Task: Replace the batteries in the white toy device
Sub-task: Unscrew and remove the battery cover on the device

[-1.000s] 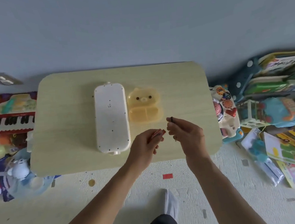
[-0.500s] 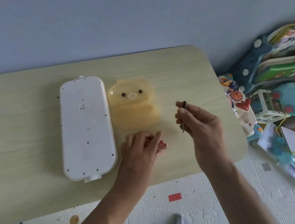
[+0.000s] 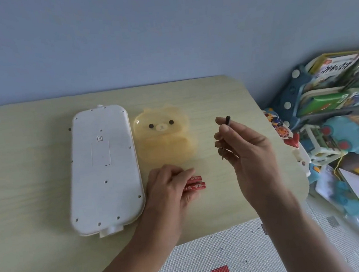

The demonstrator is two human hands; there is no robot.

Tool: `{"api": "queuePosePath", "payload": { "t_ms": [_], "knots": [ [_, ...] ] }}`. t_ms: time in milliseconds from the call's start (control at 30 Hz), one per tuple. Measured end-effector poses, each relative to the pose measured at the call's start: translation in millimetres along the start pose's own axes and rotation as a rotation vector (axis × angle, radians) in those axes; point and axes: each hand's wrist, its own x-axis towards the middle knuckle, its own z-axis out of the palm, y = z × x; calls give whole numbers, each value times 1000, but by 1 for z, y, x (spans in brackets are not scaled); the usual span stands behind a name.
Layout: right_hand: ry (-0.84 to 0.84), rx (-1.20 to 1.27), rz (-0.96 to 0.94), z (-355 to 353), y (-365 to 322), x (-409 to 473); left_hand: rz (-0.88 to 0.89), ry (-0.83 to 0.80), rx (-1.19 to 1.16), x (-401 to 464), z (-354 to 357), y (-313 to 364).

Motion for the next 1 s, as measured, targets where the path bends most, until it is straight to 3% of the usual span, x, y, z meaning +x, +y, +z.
{"api": "queuePosePath", "payload": {
  "t_ms": [233, 467, 667, 800, 1000],
  "knots": [
    [-24, -23, -49, 23, -12, -16, 91, 34, 22, -8, -12, 9],
    [-111, -97, -88, 74, -24, -23, 113, 161, -232, -6, -80, -7],
    [-238, -200, -81, 139, -20, -28, -82, 268, -506, 23, -161, -43],
    [-308, -217, -125, 166, -5, -11, -68, 196, -664, 56, -189, -63],
    [-403, -221, -147, 181, 20, 20, 9, 169, -675, 90, -191, -87]
  ]
}}
